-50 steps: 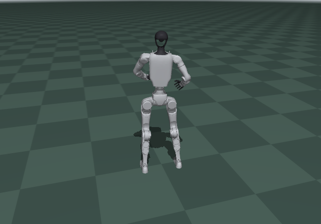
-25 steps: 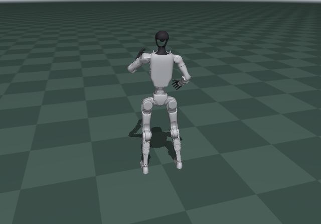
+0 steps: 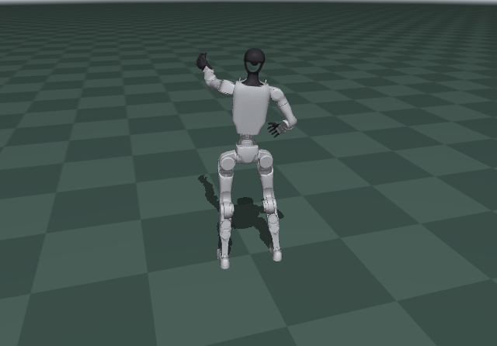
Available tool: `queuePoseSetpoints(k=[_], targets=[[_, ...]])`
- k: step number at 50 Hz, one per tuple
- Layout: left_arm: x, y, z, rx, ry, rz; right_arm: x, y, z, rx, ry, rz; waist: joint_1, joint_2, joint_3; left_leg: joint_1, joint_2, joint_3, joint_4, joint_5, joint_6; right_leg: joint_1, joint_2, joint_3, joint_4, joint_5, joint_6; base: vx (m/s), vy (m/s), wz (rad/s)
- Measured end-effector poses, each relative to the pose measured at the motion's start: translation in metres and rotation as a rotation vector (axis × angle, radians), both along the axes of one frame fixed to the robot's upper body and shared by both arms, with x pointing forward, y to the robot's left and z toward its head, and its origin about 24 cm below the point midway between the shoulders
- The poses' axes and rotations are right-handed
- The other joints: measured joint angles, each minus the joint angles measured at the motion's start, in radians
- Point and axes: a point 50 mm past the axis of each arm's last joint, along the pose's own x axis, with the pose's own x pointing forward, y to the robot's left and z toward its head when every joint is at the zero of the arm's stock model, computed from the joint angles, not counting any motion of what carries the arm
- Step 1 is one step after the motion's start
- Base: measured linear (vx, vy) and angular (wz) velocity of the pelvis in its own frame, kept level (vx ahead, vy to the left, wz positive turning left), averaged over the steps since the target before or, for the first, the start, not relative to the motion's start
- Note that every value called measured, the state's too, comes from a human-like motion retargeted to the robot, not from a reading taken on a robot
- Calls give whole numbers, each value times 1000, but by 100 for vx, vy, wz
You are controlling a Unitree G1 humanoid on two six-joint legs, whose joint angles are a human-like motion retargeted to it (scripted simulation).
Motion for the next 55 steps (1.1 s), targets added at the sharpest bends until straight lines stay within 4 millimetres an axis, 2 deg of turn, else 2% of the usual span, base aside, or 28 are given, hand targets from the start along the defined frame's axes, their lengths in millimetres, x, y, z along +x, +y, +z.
queuePoseSetpoints(k=[3, 7, 20, 27, 35, 43, 50, 55], targets=[[-3, 14, 0, -17, 16, 140, 3, 0, 2, -2, -22, -11, -15, 5, -9, -6, 0, 4, 2, -1, 2, -15, -1, 4, 16, -6, 0, 0, 0, 0], [-5, 19, 2, -47, -3, 204, 2, -2, 1, -4, -33, -43, -27, 10, -8, -2, 1, 8, 2, -3, 3, -7, 2, 9, 2, -1, -1, 0, 0, 0], [-3, 8, 7, -43, -39, 123, -6, -3, -7, -6, 9, -53, -26, 9, -14, 0, 4, 24, 1, -6, 5, -14, 6, 24, 1, 0, 0, 0, 0, 0], [-3, -7, 19, -25, -105, -23, -8, -3, -8, 1, 24, -55, -18, 3, -11, -1, 5, 24, 0, -6, 1, -13, 6, 22, -1, 2, 0, 0, 0, 0], [-19, -47, 41, 315, -210, -247, -13, -3, -10, 20, 38, -56, 6, -10, -6, -1, 6, 20, 0, -8, -7, -10, 7, 18, -5, 6, 6, 0, 0, 0], [-55, -99, 53, 599, -363, -481, -17, -1, -12, 30, 56, -46, 43, -25, 2, 3, 7, 17, -1, -11, -12, -4, 7, 16, -6, 8, 11, 0, 0, 0], [-99, -137, 46, 1010, -550, -567, -17, -2, -8, 39, 30, -32, 64, -36, 11, 7, 7, 12, 1, -15, -21, 3, 8, 15, -6, 9, 16, 0, 0, 0], [-124, -155, 34, 1201, -668, -605, -17, -2, -5, 43, 16, -24, 73, -43, 19, 9, 7, 8, 2, -17, -25, 7, 8, 14, -6, 9, 19, 0, 0, 0]])
